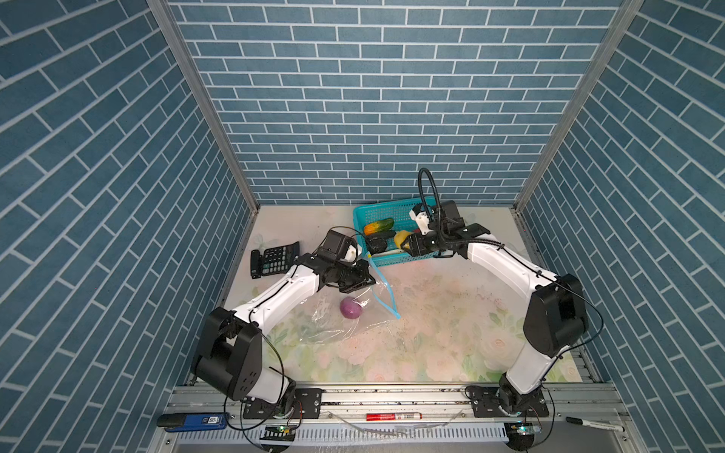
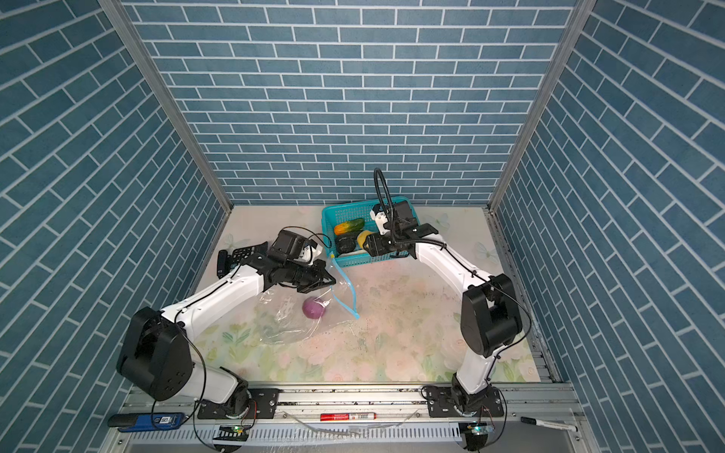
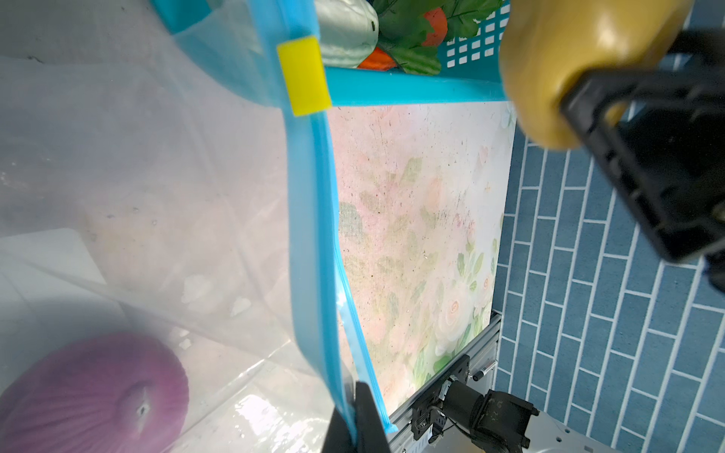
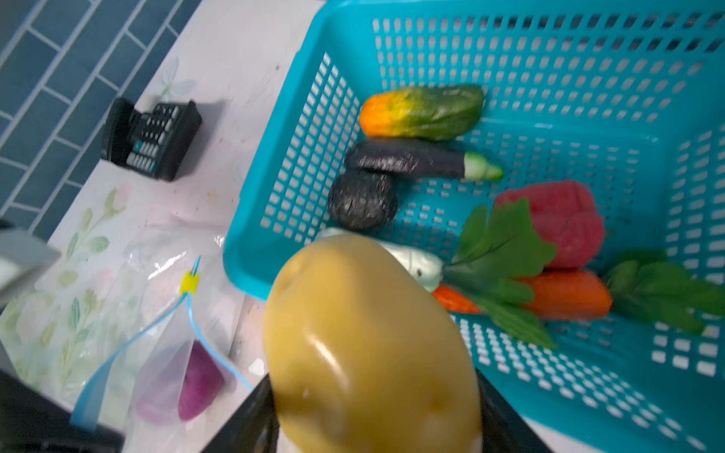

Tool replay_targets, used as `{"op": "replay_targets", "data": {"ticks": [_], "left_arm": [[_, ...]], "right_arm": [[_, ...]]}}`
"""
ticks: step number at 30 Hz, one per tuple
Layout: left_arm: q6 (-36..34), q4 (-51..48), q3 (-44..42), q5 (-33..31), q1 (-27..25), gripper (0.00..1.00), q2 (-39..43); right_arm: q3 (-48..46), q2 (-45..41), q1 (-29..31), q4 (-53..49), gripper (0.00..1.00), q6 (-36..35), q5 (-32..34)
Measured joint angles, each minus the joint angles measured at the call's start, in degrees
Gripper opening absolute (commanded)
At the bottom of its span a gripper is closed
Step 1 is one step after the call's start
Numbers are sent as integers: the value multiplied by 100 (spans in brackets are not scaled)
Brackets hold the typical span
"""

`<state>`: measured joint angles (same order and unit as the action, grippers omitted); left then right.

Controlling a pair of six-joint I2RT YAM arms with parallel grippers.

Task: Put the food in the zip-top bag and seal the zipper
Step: 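Lift the yellow potato with the right gripper toward the bag opening, then lower the potato into the bag mouth and open the right gripper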

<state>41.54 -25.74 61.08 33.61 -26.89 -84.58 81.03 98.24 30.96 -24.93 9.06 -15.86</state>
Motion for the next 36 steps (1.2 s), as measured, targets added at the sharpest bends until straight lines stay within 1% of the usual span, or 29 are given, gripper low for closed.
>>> {"op": "replay_targets", "data": {"ticks": [5,13,21,36], "left_arm": [[0,44,0,31,0,0,0],[2,74,7,59,0,0,0],[2,79,7,57,0,0,11],[61,98,7,57,-22,0,111]], "right_arm": [[-745,-533,199,2,54,24,-153],[-1073,-905,426,-20,54,122,-520],[-1102,-896,704,11,54,173,-820],[-1211,-341,975,179,54,319,-1115]]}}
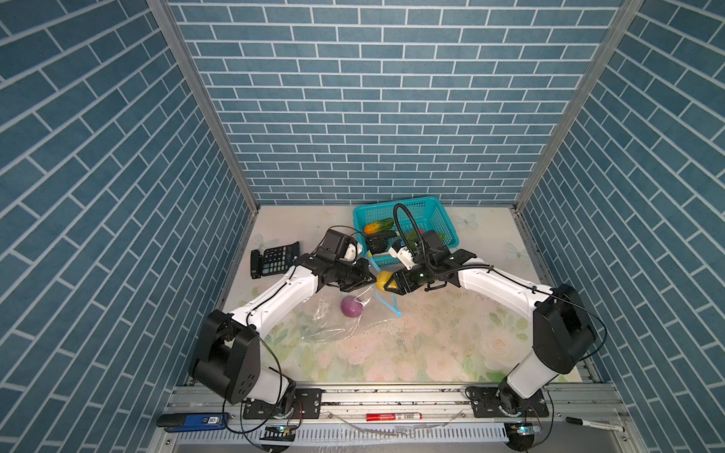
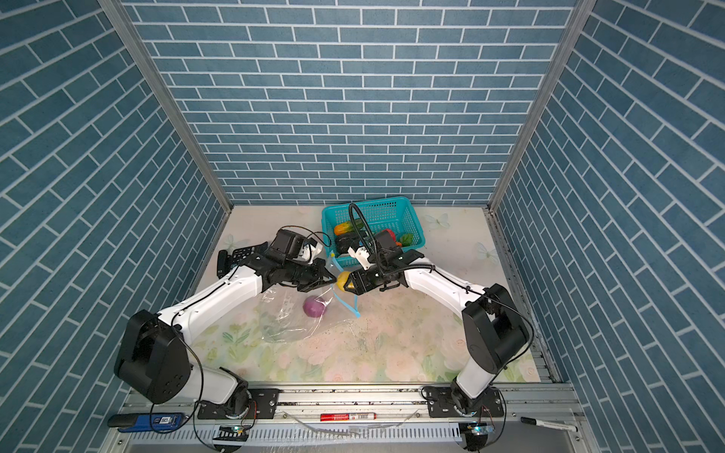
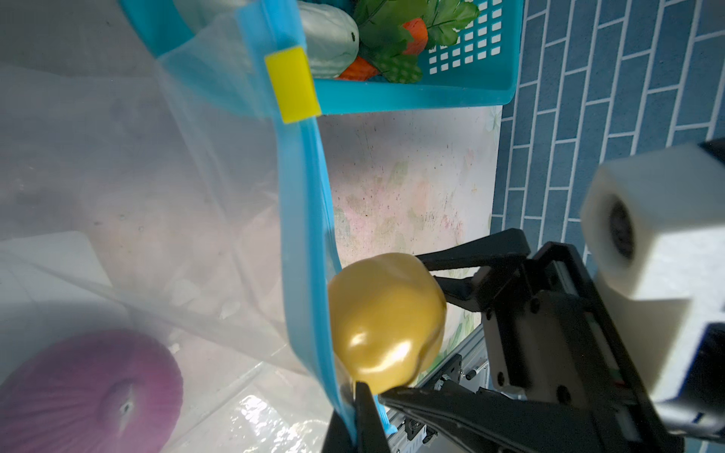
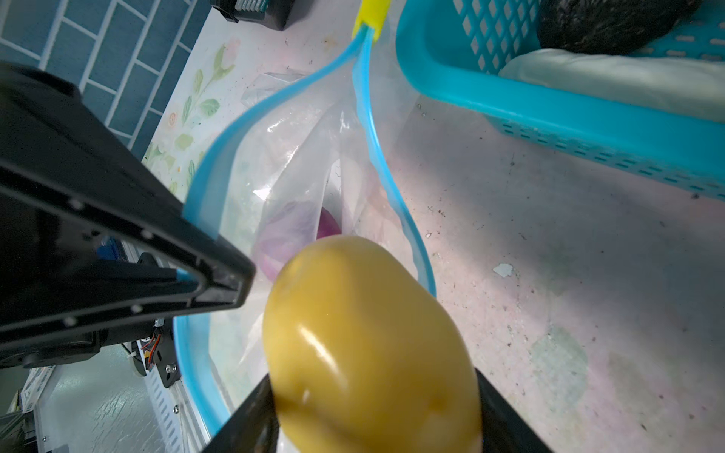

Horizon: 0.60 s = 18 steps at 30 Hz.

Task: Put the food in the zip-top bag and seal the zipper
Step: 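Lower the potato into the bag mouth and open the right gripper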

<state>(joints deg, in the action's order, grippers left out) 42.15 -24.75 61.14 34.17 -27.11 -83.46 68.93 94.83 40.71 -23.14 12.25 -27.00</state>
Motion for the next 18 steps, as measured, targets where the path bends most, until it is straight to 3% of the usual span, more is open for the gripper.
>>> {"op": "replay_targets", "data": {"ticks": [18], "left_arm": [[98,63,0,-2,-111,0,96]], "right_arm": [[0,256,109,4,58,2,-160]]}}
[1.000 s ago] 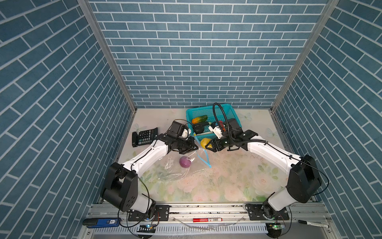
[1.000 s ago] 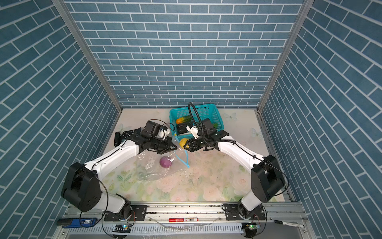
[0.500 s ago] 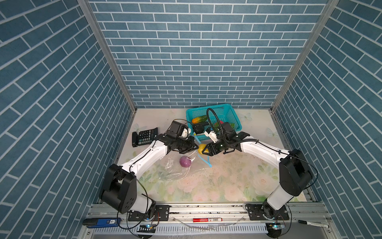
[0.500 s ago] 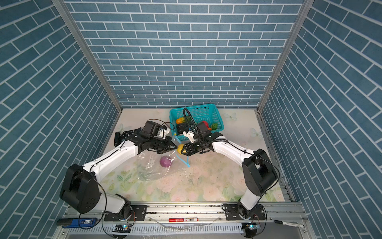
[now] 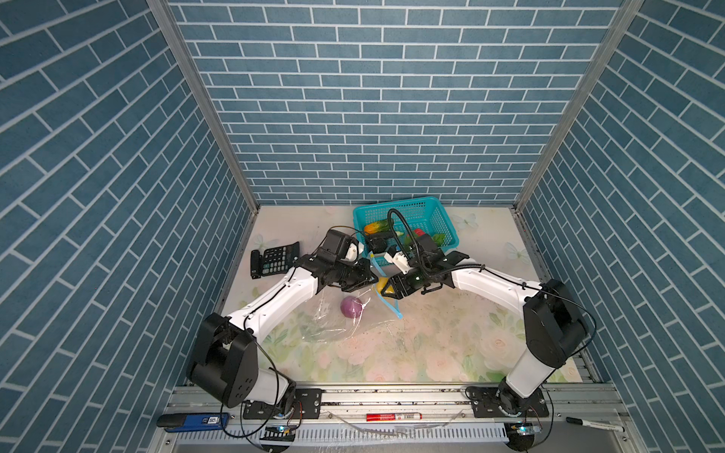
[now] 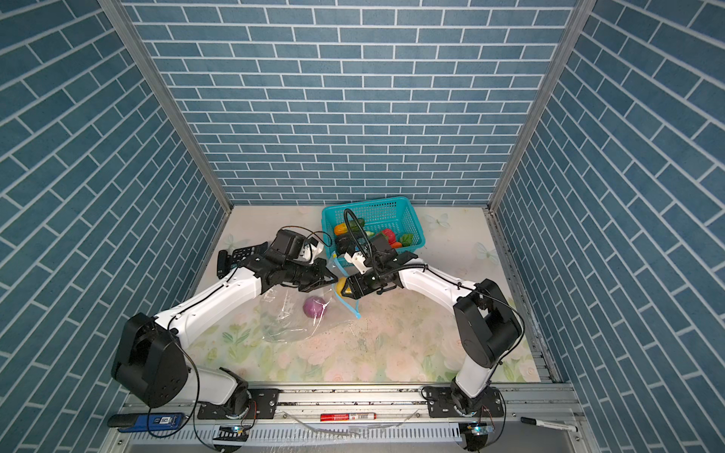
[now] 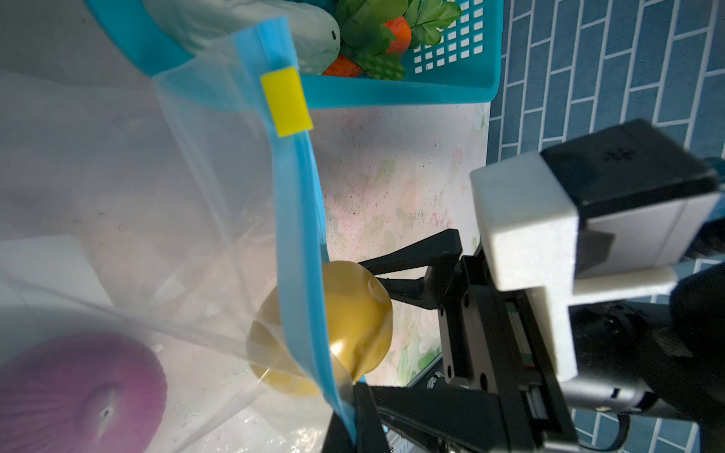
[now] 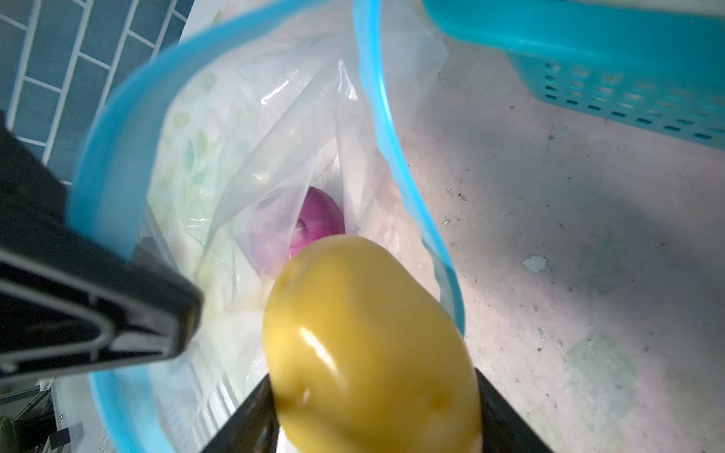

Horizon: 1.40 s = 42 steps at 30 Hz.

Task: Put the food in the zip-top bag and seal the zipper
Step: 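Lower the potato into the bag mouth and open the right gripper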

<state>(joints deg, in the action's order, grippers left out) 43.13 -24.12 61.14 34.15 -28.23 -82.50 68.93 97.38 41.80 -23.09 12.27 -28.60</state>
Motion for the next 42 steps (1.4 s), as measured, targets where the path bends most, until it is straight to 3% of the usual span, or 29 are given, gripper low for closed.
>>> {"op": "replay_targets", "data": {"ticks": [24,42], "left_arm": [[63,190,-11,0,-31,0,22],[59,214,-61,-44,-31,0,173]], "right_arm": [[0,120,107,-4,79,35,-7],[17,-203,138,-352,78,-48,356]]}}
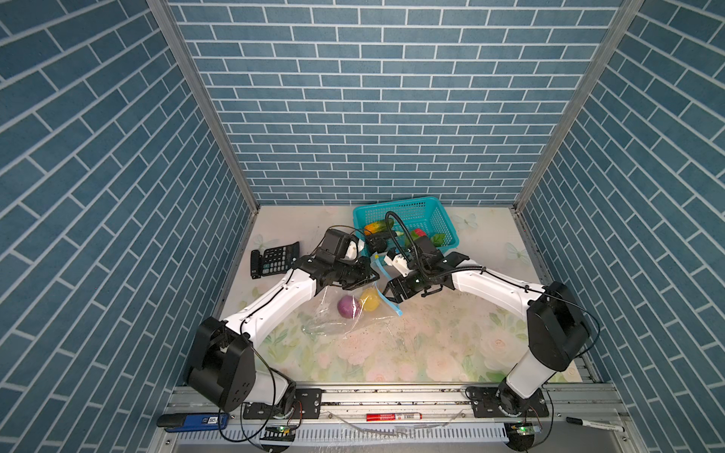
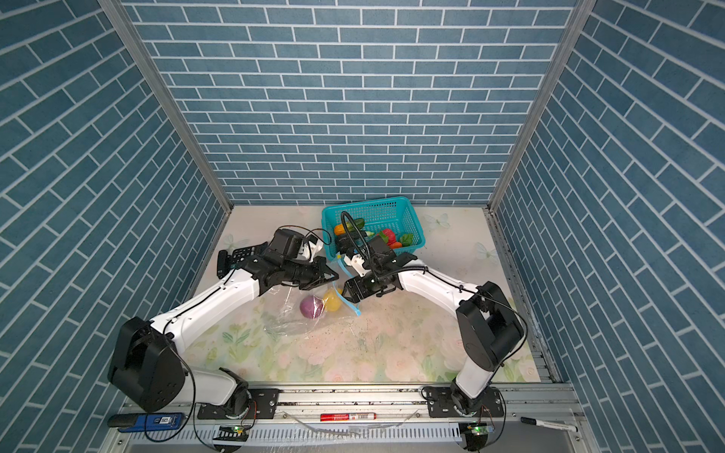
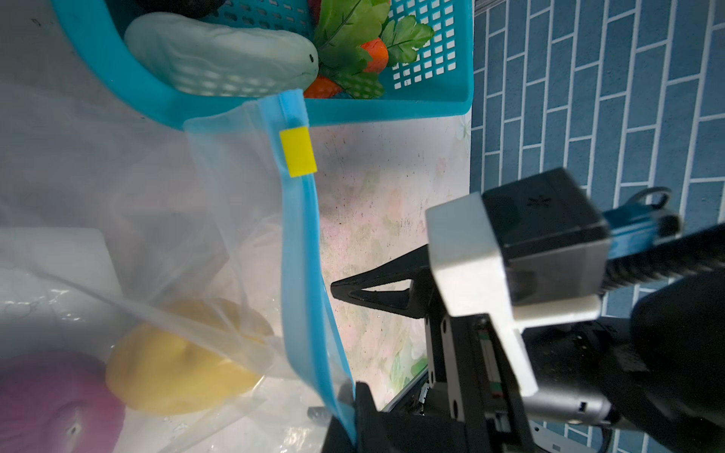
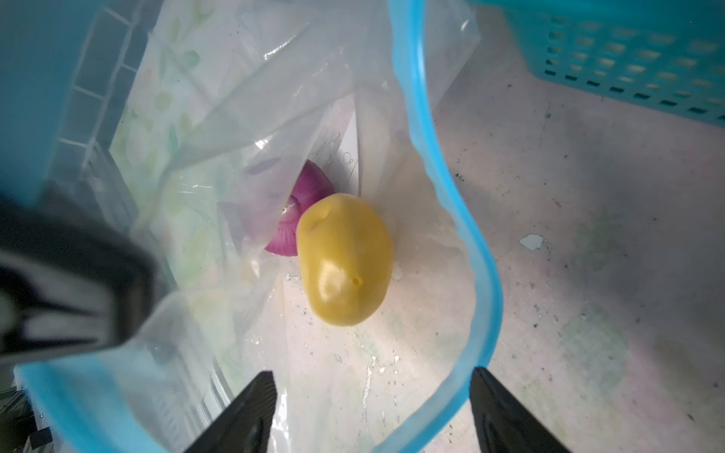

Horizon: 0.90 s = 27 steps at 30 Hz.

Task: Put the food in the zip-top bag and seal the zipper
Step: 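Lower the potato into the bag mouth and open the right gripper, then raise the right gripper back over the teal basket while the left holds the bag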

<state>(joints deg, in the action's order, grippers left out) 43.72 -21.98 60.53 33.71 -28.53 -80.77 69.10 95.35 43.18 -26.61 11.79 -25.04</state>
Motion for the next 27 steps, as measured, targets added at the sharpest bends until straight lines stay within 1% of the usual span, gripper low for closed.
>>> {"op": "replay_targets", "data": {"ticks": [8,16,20,23,27], "left_arm": [[-2,-28,-68,-44,2,0,146],[-48,-96,-79,-37,28,0,181],[-107,-164,-68,0,83,0,181],[-157,-232,0,13,120,0,181],[-249,-280,111,70,144,0,181]], "right_arm": [[280,-326,-98,-455,77,-184,321],[1029,-317,-549,-859,73,-391,605],[1674,-39,-715,-1016,71,-466,800],[2247,378,-758,-1226,71,-538,962],[2730,859,-828,-1397,71,-629,1056]]}}
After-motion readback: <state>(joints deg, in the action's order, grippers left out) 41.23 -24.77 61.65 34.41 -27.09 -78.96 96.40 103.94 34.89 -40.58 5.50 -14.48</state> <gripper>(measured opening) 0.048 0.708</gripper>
